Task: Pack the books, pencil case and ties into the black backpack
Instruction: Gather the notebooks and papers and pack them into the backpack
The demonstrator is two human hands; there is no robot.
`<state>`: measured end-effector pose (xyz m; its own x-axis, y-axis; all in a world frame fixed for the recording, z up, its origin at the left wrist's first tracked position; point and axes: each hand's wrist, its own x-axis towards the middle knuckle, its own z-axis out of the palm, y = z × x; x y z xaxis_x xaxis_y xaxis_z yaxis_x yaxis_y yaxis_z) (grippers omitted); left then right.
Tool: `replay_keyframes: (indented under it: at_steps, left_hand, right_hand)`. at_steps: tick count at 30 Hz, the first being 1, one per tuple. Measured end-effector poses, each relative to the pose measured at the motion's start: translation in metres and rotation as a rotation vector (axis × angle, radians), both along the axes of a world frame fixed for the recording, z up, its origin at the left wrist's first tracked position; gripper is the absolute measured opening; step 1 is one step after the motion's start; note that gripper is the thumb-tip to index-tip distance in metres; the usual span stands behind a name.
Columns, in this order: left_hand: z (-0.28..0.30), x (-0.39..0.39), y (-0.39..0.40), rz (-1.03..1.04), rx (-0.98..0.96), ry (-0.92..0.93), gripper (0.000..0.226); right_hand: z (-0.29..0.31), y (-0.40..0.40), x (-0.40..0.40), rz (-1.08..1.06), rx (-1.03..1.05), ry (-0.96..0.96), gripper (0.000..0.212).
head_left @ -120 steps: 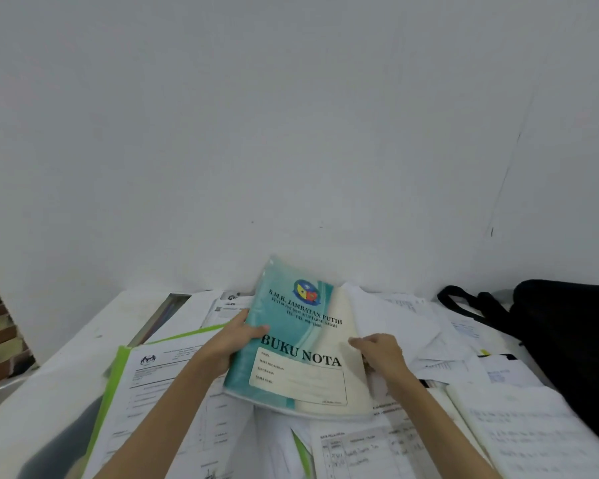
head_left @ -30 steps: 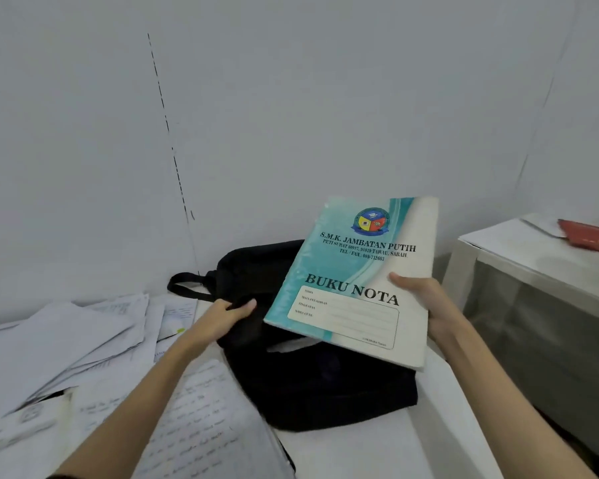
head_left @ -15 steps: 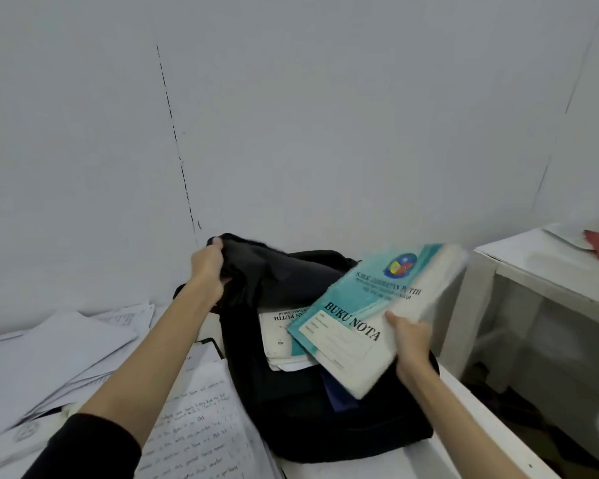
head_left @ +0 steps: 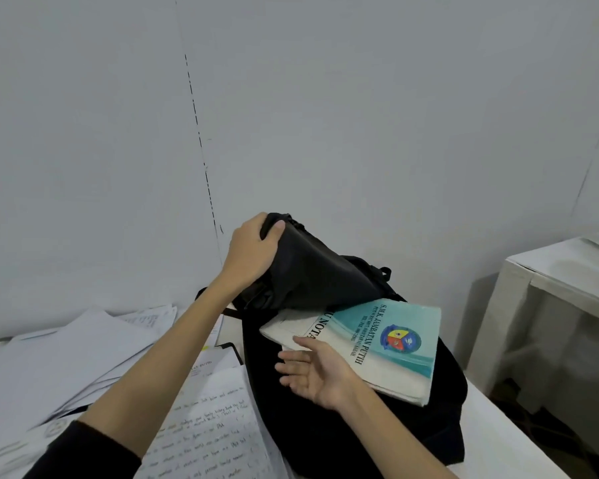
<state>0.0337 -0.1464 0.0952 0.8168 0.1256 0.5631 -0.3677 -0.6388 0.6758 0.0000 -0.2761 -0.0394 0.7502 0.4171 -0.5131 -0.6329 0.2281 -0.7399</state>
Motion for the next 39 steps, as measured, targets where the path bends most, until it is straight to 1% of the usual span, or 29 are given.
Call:
replay_keyframes:
  at_steps: [1,2,3,4,5,6,7,8,9,10,11,12,14,15,18,20,23,26,28,30,31,32,33,34,35,36,37,39]
  left_hand:
    - [0.0,-0.001,0.001,-0.002,0.009,0.002,0.025]
    - [0.0,-0.002,0.002,-0.001,0.022,0.004,0.025]
    - [0.0,-0.002,0.003,-0.001,0.036,0.003,0.025]
    - [0.0,-0.002,0.004,-0.003,0.053,0.004,0.024]
    - [-0.001,-0.003,0.004,-0.006,0.073,0.002,0.024]
    - [0.0,-0.004,0.003,-0.01,0.099,-0.002,0.023]
    - [0.0,-0.006,0.003,-0.012,0.135,-0.01,0.022]
    - [0.001,-0.007,0.002,-0.014,0.177,-0.022,0.022]
    - [0.002,-0.008,0.0,-0.016,0.217,-0.036,0.022]
    - [0.003,-0.009,-0.001,-0.019,0.251,-0.05,0.022]
    - [0.004,-0.01,-0.002,-0.023,0.275,-0.062,0.022]
    - [0.005,-0.01,-0.003,-0.025,0.291,-0.073,0.022]
    - [0.008,-0.01,-0.004,-0.031,0.308,-0.09,0.02]
    - [0.009,-0.01,-0.004,-0.036,0.314,-0.098,0.021]
    - [0.011,-0.01,-0.006,-0.048,0.335,-0.112,0.022]
    - [0.01,-0.011,-0.008,-0.052,0.36,-0.12,0.023]
    - [0.009,-0.014,-0.011,-0.062,0.401,-0.135,0.025]
    - [0.007,-0.016,-0.014,-0.062,0.481,-0.156,0.027]
    - [0.007,-0.015,-0.016,-0.043,0.559,-0.156,0.029]
    - [0.009,-0.014,-0.015,-0.022,0.604,-0.151,0.03]
    - [0.011,-0.013,-0.013,-0.019,0.599,-0.146,0.029]
    - [0.011,-0.012,-0.01,-0.02,0.581,-0.138,0.028]
    - [0.012,-0.011,-0.008,-0.024,0.56,-0.129,0.027]
    - [0.011,-0.009,-0.006,-0.03,0.54,-0.122,0.027]
    - [0.01,-0.008,-0.004,-0.038,0.524,-0.118,0.026]
    - [0.008,-0.008,-0.002,-0.051,0.51,-0.116,0.026]
    - [0.006,-0.007,-0.002,-0.069,0.494,-0.117,0.026]
    - [0.002,-0.007,-0.003,-0.095,0.469,-0.11,0.024]
  right_hand:
    - [0.004,-0.002,-0.002,0.022,-0.066,-0.087,0.029]
    - [0.007,-0.006,-0.002,0.013,-0.165,-0.216,0.025]
    - [0.011,-0.012,-0.001,-0.015,-0.308,-0.395,0.02]
    - [0.014,-0.021,0.001,-0.025,-0.515,-0.599,0.018]
    - [0.018,-0.032,0.004,0.023,-0.795,-0.811,0.02]
    - [0.02,-0.044,0.007,0.141,-1.111,-0.977,0.029]
    - [0.018,-0.057,0.009,0.291,-1.377,-1.063,0.042]
    - [0.015,-0.069,0.01,0.438,-1.544,-1.071,0.054]
    - [0.009,-0.079,0.01,0.554,-1.62,-1.023,0.063]
    - [0.003,-0.086,0.01,0.611,-1.642,-0.97,0.067]
    - [-0.004,-0.09,0.01,0.629,-1.655,-0.953,0.066]
    - [-0.009,-0.091,0.008,0.629,-1.687,-0.983,0.062]
    - [-0.015,-0.089,0.003,0.605,-1.801,-1.135,0.049]
    - [-0.015,-0.085,0.001,0.582,-1.825,-1.213,0.045]
    - [-0.012,-0.068,-0.004,0.492,-1.766,-1.326,0.038]
    - [-0.012,-0.052,-0.001,0.489,-1.761,-1.314,0.032]
    - [-0.01,-0.021,0.012,0.554,-1.777,-1.218,0.029]
    - [-0.005,0.006,0.03,0.51,-1.785,-1.21,0.03]
    - [-0.001,0.015,0.042,0.403,-1.693,-1.212,0.03]
    - [0.008,0.011,0.051,0.357,-1.509,-1.147,0.043]
    - [0.012,0.003,0.055,0.382,-1.377,-1.092,0.046]
    - [0.015,-0.008,0.057,0.447,-1.225,-1.043,0.046]
    - [0.017,-0.023,0.056,0.546,-1.127,-1.01,0.049]
    - [0.018,-0.038,0.054,0.662,-1.131,-0.99,0.058]
    - [0.017,-0.056,0.052,0.773,-1.232,-0.964,0.07]
    - [0.014,-0.072,0.049,0.838,-1.373,-0.939,0.079]
    - [0.011,-0.087,0.048,0.839,-1.485,-0.917,0.082]
    - [0.003,-0.105,0.047,0.735,-1.564,-0.934,0.075]
